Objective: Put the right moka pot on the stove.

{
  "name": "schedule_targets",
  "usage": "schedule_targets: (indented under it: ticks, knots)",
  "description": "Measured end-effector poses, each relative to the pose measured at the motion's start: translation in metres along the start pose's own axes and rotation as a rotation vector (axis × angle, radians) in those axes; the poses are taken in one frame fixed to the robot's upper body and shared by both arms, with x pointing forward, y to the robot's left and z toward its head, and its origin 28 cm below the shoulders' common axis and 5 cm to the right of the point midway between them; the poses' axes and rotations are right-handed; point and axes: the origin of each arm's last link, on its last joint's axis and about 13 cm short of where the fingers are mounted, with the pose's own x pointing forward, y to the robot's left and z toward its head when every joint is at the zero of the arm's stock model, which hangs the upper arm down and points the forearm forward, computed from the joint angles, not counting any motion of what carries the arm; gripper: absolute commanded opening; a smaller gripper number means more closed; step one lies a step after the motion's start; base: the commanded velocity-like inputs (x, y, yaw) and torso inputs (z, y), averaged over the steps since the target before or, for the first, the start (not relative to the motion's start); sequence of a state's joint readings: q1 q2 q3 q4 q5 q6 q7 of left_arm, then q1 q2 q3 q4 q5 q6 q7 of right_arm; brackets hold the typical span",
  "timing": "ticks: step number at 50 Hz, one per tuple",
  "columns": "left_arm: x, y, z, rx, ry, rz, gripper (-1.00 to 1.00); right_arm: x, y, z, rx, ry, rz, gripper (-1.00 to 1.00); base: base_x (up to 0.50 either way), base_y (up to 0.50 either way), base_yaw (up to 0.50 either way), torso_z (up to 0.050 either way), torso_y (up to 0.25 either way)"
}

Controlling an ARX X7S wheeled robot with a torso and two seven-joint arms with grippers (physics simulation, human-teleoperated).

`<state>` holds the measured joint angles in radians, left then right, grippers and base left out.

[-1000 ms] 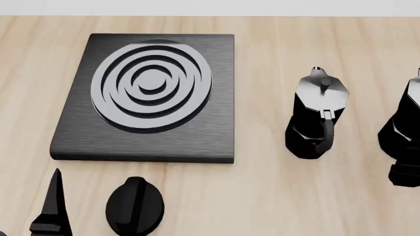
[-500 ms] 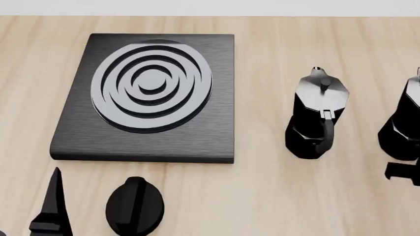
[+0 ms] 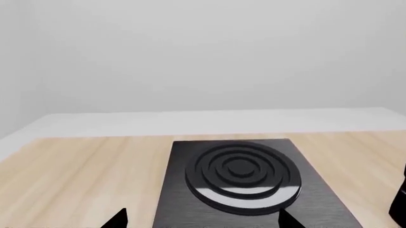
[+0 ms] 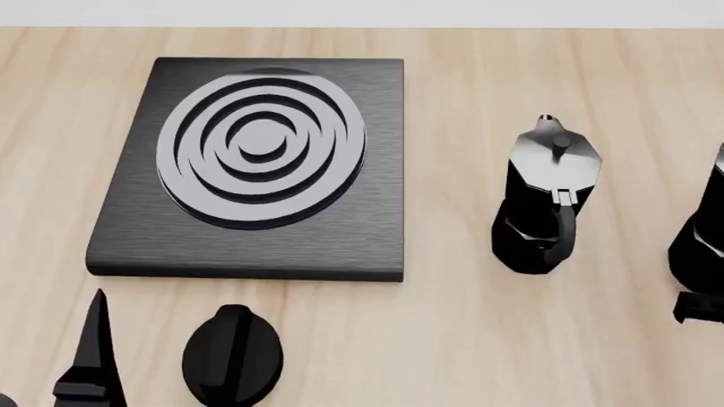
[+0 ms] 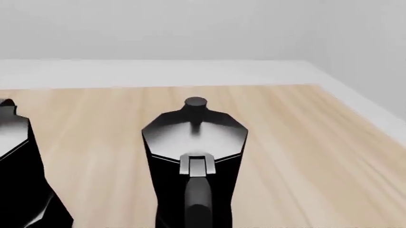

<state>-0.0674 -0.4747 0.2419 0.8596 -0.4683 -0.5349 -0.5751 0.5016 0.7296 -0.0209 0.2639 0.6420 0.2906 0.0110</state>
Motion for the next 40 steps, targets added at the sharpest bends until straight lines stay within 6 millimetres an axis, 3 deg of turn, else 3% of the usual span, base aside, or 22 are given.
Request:
schedule_targets:
  ticks: [21,40]
  knots:
    - [0.001,0.000,-0.002,0.009,0.015,0.003,1.00,-0.062,0.005,0.029,-0.006,-0.094,0.014,-1.00,0.00,0.00,0.00,0.000,0.001]
    - [0.000,0.000,-0.002,0.012,0.021,0.005,1.00,-0.109,0.013,0.033,-0.016,-0.132,0.048,-1.00,0.00,0.00,0.00,0.000,0.001]
